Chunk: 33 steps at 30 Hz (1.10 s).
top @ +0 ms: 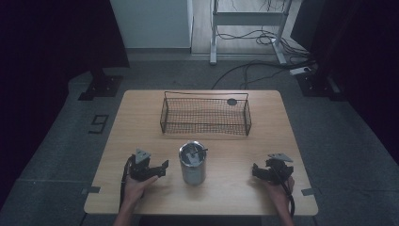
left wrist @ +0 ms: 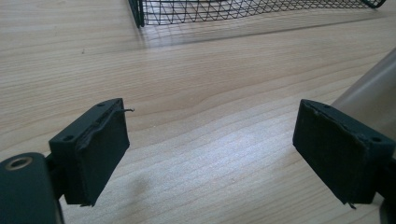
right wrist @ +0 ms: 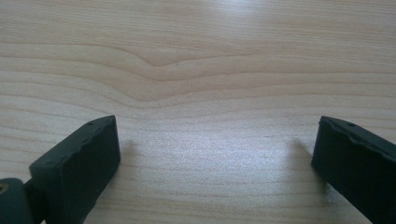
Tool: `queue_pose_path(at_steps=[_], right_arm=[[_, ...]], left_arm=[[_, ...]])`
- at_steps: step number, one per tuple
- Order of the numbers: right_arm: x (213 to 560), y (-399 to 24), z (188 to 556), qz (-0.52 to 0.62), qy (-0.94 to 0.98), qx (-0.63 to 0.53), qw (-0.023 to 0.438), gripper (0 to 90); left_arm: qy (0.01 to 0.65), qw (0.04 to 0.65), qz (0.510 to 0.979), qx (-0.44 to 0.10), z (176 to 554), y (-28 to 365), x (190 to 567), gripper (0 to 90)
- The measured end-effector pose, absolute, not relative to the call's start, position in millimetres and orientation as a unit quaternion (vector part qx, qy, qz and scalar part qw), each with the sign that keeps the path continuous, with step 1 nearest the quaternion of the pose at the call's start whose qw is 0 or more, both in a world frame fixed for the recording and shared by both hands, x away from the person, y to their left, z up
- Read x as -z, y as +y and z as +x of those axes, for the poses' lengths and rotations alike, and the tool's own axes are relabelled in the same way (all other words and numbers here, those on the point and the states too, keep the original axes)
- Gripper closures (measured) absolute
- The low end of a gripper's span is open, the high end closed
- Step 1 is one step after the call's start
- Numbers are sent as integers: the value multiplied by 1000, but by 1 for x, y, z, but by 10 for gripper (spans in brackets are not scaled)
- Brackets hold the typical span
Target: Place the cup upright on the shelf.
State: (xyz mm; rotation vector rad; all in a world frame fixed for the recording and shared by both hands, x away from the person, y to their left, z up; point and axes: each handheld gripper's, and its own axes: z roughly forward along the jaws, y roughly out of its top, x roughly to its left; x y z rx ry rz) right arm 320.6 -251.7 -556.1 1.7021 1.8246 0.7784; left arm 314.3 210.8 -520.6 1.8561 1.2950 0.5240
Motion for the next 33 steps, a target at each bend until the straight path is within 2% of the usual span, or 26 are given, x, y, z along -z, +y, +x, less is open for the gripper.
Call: queue_pose_path(at_steps=[13, 21, 33], right_arm=[[556, -252, 321, 628, 675, -287, 260, 1], [556, -251, 320, 629, 674, -287, 261, 2], [556, -251, 318, 629, 674, -287, 261, 3]], left_arm=[[513, 403, 727, -212, 314, 214, 518, 104], [507, 424, 716, -223, 308, 215, 510, 105], [486, 457, 715, -211, 296, 210, 491, 104]])
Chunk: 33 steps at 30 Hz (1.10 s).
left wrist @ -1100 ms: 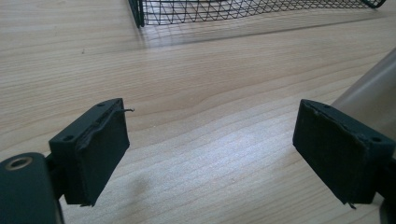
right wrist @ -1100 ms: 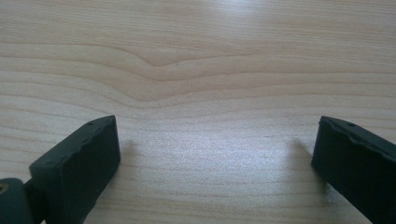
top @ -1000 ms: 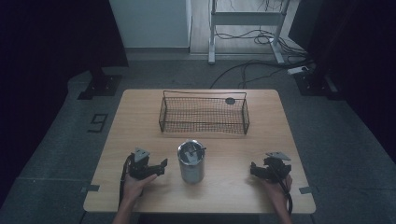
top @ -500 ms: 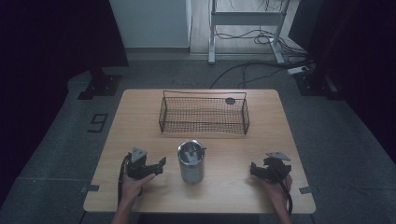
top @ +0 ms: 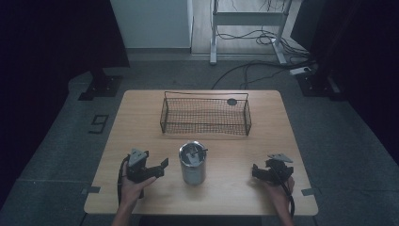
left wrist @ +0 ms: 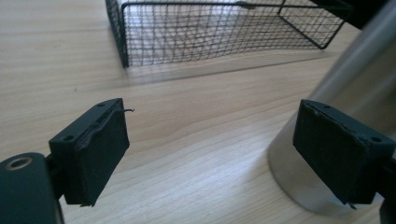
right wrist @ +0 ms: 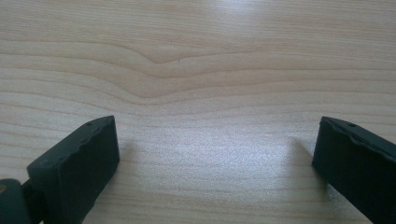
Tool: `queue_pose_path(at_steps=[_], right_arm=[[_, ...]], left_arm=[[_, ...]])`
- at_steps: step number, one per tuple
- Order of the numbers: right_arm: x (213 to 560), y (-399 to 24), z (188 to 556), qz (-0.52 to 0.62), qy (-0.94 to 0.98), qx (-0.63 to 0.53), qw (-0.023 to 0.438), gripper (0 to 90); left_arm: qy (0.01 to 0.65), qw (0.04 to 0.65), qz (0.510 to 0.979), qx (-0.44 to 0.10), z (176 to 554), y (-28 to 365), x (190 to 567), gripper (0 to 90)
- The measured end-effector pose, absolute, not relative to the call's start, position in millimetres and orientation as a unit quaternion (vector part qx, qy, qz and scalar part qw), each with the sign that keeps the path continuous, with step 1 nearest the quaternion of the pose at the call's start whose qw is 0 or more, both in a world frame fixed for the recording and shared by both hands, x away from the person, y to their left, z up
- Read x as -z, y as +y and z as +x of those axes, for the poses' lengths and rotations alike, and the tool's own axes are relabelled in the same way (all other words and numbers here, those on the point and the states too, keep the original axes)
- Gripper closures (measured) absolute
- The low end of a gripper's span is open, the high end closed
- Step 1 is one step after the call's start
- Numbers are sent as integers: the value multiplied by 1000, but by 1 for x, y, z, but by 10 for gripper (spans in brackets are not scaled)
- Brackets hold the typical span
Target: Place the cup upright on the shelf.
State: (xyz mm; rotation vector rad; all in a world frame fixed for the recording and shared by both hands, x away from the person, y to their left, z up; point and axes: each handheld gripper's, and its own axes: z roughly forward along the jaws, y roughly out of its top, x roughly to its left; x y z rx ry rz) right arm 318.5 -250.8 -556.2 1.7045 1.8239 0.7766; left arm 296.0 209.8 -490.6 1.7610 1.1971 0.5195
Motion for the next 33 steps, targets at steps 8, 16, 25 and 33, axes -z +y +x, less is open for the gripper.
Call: queue_pose_path(at_steps=[8, 16, 25, 33], right_arm=[[556, -251, 318, 629, 674, -287, 260, 2], [556, -251, 319, 630, 673, -287, 260, 2], [556, -251, 318, 630, 674, -287, 260, 2], [556, -251, 318, 630, 673, -287, 261, 3]], left_arm=[[469, 472, 715, -213, 287, 204, 478, 98], [461, 490, 710, -210, 281, 200, 470, 98], [438, 515, 716, -173, 274, 193, 462, 81], [418, 512, 733, -163, 269, 181, 461, 67]])
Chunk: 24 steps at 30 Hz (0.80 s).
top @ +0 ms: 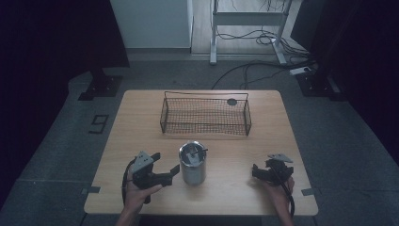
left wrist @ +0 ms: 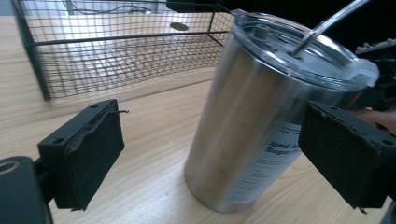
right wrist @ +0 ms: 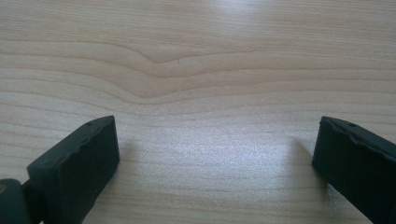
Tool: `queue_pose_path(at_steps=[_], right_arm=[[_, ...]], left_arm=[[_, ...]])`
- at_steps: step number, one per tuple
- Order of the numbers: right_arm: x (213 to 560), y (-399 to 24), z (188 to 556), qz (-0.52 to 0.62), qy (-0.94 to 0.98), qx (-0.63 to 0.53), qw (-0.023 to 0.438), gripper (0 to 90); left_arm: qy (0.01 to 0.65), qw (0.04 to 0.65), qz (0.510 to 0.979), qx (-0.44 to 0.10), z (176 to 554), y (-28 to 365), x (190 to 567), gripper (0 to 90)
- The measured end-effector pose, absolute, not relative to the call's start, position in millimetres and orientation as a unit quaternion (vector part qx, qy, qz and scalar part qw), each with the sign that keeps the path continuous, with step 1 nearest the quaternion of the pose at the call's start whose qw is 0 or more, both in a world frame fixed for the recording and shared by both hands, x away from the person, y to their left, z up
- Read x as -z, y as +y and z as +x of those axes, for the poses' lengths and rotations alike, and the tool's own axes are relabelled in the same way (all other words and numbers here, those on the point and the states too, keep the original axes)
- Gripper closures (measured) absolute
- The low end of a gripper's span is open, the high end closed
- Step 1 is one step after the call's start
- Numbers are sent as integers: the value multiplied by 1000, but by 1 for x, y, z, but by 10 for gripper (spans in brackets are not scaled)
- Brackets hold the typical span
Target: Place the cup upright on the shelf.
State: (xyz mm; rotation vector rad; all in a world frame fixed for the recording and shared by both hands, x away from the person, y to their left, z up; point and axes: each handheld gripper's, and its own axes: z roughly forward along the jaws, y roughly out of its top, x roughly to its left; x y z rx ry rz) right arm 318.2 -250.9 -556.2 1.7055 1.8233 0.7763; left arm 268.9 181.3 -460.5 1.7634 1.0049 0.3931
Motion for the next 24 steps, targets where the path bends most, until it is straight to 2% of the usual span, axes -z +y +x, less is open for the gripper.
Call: queue_pose_path(at_steps=[9, 24], right_arm=[[556, -251, 318, 630, 673, -287, 260, 3], [556, -251, 318, 630, 673, -287, 260, 3]], left_arm=[[401, 508, 749, -140, 265, 165, 461, 30], [393, 477, 773, -146, 266, 139, 470, 0]])
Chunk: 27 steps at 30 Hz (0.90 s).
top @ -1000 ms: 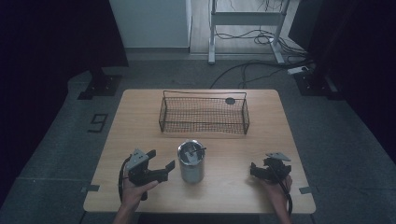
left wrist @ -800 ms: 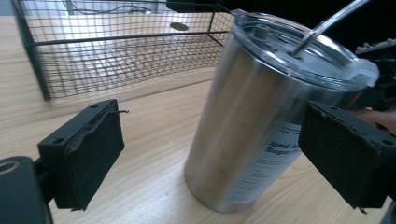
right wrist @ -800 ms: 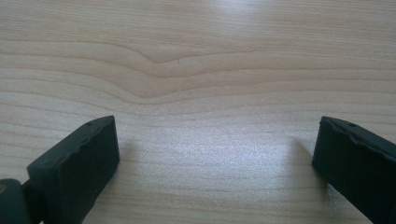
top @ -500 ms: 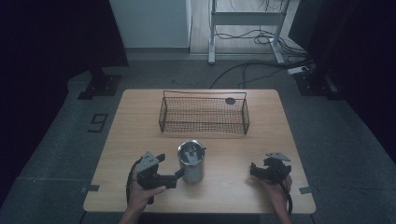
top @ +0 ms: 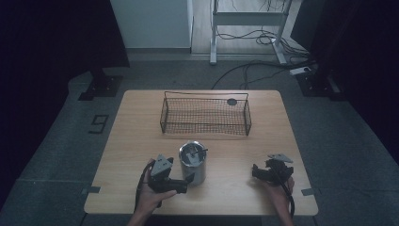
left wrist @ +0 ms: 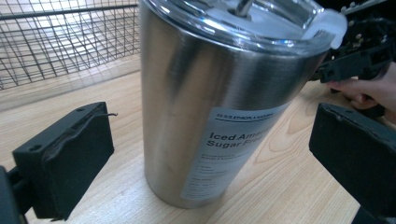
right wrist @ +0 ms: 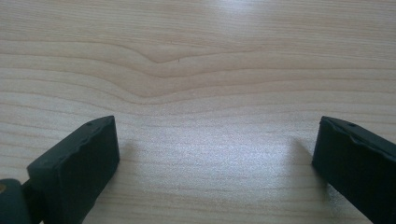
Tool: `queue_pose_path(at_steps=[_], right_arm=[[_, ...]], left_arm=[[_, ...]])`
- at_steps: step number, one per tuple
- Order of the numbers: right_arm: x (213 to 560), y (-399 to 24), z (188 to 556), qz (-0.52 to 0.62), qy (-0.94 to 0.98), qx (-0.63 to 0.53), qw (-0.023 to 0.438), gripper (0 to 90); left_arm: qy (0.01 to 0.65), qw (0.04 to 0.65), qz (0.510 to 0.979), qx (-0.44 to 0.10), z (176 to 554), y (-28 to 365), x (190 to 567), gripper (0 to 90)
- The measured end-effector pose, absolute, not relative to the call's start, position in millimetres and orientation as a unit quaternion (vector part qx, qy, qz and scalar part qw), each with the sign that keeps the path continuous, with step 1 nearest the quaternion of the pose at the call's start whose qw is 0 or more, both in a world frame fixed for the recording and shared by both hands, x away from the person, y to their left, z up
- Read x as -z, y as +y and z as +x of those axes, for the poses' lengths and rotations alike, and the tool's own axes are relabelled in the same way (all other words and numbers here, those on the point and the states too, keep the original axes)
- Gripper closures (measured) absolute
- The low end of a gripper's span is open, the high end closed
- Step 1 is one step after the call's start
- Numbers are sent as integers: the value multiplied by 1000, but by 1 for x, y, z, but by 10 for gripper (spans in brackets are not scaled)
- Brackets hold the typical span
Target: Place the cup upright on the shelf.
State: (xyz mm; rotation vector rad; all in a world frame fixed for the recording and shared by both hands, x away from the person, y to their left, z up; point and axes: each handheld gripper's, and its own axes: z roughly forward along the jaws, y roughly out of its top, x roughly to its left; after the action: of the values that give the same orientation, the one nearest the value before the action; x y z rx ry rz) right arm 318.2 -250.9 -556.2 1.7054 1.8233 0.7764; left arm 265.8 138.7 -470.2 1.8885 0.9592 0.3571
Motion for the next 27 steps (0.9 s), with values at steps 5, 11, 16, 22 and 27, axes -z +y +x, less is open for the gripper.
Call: queue_pose_path(at_steps=[5, 11, 16, 22, 27], right_arm=[[556, -251, 318, 630, 673, -287, 260, 3], [556, -251, 318, 630, 673, -287, 260, 3], [556, -251, 318, 630, 673, -287, 260, 3], [556, -251, 318, 630, 673, -287, 260, 3], [556, -251, 318, 630, 673, -287, 260, 3]], left_arm=[[392, 469, 777, -148, 266, 131, 472, 0], [391, 466, 779, -153, 269, 125, 473, 0], [391, 461, 781, -158, 274, 118, 471, 0], [393, 458, 779, -168, 282, 108, 470, 0], [396, 457, 776, -180, 288, 102, 474, 0]])
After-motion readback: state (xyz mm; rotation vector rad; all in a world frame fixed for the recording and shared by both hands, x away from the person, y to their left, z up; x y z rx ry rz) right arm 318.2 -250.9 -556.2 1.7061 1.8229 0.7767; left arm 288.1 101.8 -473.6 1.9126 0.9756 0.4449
